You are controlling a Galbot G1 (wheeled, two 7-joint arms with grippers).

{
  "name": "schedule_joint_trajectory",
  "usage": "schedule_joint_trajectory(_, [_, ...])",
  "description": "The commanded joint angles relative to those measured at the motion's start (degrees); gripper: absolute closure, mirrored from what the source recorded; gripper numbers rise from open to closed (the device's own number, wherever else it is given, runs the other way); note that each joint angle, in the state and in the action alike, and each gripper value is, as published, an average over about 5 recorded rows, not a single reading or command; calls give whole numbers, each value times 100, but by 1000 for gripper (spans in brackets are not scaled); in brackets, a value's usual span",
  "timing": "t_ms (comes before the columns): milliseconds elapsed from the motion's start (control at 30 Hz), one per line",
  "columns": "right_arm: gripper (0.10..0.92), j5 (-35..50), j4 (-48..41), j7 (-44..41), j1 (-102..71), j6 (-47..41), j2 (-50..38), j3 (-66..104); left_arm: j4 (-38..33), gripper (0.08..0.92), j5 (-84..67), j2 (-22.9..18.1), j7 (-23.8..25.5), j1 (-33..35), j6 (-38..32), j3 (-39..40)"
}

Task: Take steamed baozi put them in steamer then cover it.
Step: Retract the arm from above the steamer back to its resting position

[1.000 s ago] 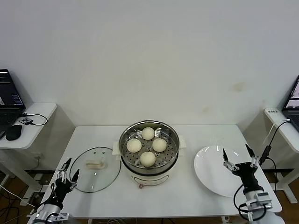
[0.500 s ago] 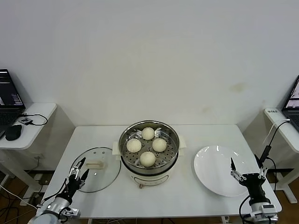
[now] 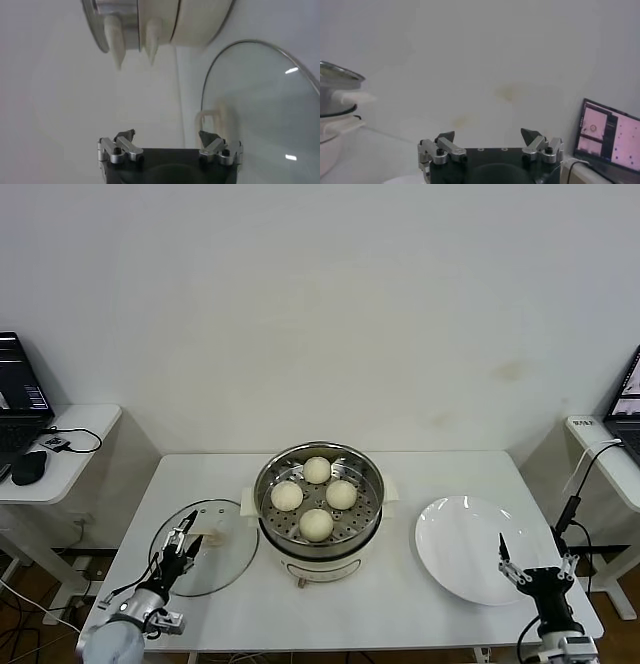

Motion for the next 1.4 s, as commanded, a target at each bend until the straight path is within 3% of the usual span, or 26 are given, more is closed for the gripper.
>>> schedule_joint_trajectory(33, [203, -24, -4, -7, -77, 40, 32, 35, 547, 177, 68, -14, -6, -472, -7, 136])
schedule_joint_trajectory(400, [202, -101, -40, -34, -85, 55, 70, -9, 354, 177, -38, 38, 0, -275, -16, 32])
schedule_joint_trajectory(1400, [202, -225, -147, -63, -148, 168, 136, -77, 1118, 177, -5, -60, 105, -1003, 16, 253])
